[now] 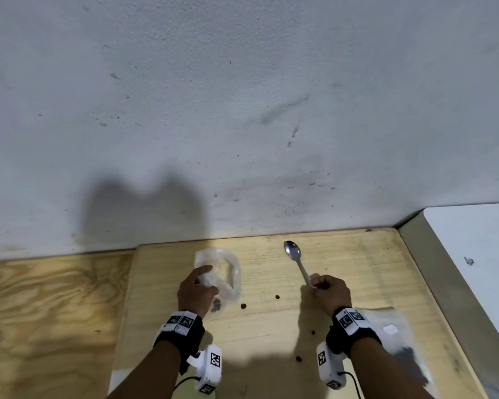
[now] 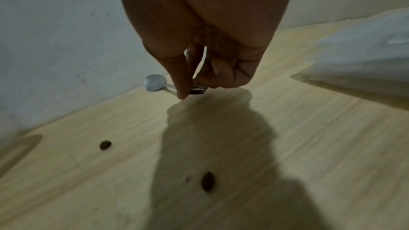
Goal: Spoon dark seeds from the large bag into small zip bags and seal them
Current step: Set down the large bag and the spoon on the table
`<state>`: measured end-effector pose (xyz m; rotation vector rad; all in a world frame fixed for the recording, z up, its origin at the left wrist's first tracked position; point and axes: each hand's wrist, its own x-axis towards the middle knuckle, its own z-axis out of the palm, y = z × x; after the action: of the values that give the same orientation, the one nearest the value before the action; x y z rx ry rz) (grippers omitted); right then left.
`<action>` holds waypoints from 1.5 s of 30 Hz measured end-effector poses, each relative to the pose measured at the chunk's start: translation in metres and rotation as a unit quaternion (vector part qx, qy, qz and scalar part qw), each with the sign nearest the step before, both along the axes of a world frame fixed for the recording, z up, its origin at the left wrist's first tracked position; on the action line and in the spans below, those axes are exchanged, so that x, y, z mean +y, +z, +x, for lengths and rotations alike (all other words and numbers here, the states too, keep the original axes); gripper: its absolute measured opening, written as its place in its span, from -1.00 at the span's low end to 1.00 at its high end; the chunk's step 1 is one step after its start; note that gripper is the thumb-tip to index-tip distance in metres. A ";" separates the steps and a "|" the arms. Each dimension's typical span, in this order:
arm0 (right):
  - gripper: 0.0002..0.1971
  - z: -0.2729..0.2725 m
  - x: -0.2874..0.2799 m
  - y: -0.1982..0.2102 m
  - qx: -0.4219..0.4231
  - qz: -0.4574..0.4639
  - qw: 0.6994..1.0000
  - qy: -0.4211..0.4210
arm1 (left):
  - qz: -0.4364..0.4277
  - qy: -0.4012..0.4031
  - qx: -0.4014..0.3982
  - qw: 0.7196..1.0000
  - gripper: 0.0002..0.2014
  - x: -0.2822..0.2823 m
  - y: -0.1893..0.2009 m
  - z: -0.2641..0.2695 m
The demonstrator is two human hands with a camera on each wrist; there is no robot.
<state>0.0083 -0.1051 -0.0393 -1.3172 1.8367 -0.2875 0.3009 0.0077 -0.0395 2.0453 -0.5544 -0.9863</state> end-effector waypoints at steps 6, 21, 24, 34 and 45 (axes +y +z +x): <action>-0.90 -0.002 0.015 0.010 0.042 -0.018 0.998 0.039 | -0.060 0.028 0.022 0.998 -0.43 0.021 0.002 0.000; -0.88 -0.038 0.093 0.032 0.137 0.070 0.974 0.169 | -0.077 0.024 0.000 0.997 -0.52 0.051 0.000 -0.021; -0.86 -0.041 0.102 0.033 0.181 0.066 0.964 0.183 | -0.072 0.035 -0.015 0.997 -0.49 0.054 -0.001 -0.025; -0.83 -0.048 0.115 0.027 0.214 0.102 0.955 0.179 | -0.076 0.117 -0.004 0.990 -0.57 0.052 0.004 -0.031; -0.81 -0.065 0.114 0.025 0.004 0.075 0.997 0.024 | -0.091 0.066 -0.011 0.994 -0.70 0.056 -0.006 -0.023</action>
<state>-0.0566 0.0086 -0.0146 -1.2577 1.7939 -0.1173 0.2779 0.0635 -0.0455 1.9069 -0.4945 -0.8061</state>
